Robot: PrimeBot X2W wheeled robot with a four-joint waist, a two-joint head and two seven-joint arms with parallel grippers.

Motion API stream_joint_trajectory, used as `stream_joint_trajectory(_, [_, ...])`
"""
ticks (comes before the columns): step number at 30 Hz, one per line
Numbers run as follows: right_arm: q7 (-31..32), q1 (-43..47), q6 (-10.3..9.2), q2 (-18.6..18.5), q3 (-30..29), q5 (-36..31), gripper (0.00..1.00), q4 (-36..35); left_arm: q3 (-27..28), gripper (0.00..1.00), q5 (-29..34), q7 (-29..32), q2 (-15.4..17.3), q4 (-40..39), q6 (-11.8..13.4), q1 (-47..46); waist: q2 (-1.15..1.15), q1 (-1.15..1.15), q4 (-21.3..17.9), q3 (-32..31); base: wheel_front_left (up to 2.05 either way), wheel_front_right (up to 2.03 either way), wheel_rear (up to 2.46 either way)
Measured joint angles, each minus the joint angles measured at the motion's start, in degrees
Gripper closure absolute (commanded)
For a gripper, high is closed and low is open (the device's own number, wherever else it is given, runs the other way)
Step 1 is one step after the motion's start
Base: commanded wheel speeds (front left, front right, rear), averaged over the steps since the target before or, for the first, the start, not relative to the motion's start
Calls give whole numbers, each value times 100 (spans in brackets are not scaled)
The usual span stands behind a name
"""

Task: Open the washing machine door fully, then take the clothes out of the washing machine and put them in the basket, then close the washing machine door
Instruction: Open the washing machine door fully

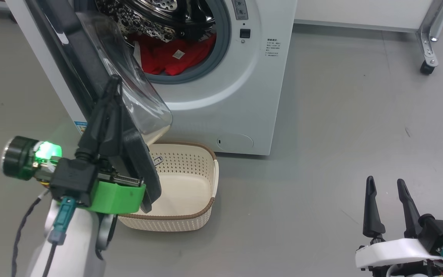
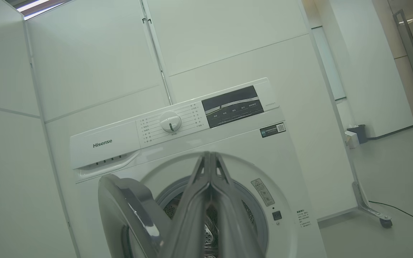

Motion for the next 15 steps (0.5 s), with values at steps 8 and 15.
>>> stream_joint_trajectory(8, [1,-1,78,43,86,-55,0,68,-498,100,-24,469,-85,633,-261,196,0,0,-101,-6,0,0,0])
stream_joint_trajectory(15, [0,-2,127,78,120,-93,0,140,-661,100,-280,883,-113,1212,-417,519,0,0,-272,-13,0,0,0])
